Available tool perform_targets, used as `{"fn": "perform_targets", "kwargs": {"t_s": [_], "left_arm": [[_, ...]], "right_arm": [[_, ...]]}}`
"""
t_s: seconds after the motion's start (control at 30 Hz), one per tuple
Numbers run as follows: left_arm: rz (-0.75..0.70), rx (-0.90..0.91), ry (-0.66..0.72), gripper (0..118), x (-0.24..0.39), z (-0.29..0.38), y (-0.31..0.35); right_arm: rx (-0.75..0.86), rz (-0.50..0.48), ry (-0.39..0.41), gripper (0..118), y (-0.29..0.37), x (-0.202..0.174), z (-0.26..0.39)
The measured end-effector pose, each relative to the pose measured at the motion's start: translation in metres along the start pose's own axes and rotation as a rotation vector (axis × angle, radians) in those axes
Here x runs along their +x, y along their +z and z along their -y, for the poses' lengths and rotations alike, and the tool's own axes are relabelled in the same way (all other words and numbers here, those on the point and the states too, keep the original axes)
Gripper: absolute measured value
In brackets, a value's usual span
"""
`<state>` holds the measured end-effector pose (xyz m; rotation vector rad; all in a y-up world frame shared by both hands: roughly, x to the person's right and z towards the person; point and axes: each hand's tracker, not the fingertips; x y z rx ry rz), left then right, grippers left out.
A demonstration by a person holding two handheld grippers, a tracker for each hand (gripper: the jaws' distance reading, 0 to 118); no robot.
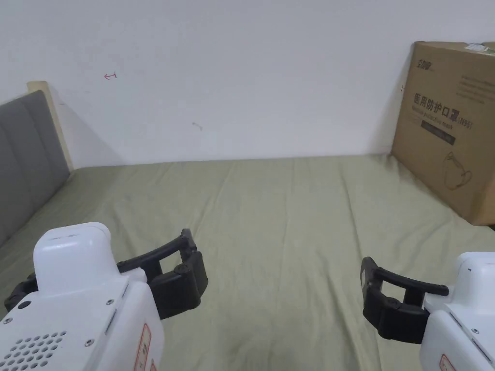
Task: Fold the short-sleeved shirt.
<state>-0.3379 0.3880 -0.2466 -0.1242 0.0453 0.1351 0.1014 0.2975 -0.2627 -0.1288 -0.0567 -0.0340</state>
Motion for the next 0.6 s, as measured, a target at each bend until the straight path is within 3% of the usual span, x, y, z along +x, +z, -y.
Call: {"fn": "perform_targets", "kwargs": {"t_s": [0.17,0.4,0.6], "left_arm": [[-0.053,-0.104,0.037,116,0.004,0.003,-0.010],[0.058,-0.148,0.136,116,-0.003,0.023,-0.033],[0.056,-0.132,0.125,117,-0.005,0.022,-0.037]], "right_arm": [[-0.010,0.002,-0.007,118,-0.002,0.001,0.003],[-0.027,0.002,0.008,118,-0.009,0.001,0.010],[-0.043,0.008,0.004,118,-0.019,0.002,0.015]]}}
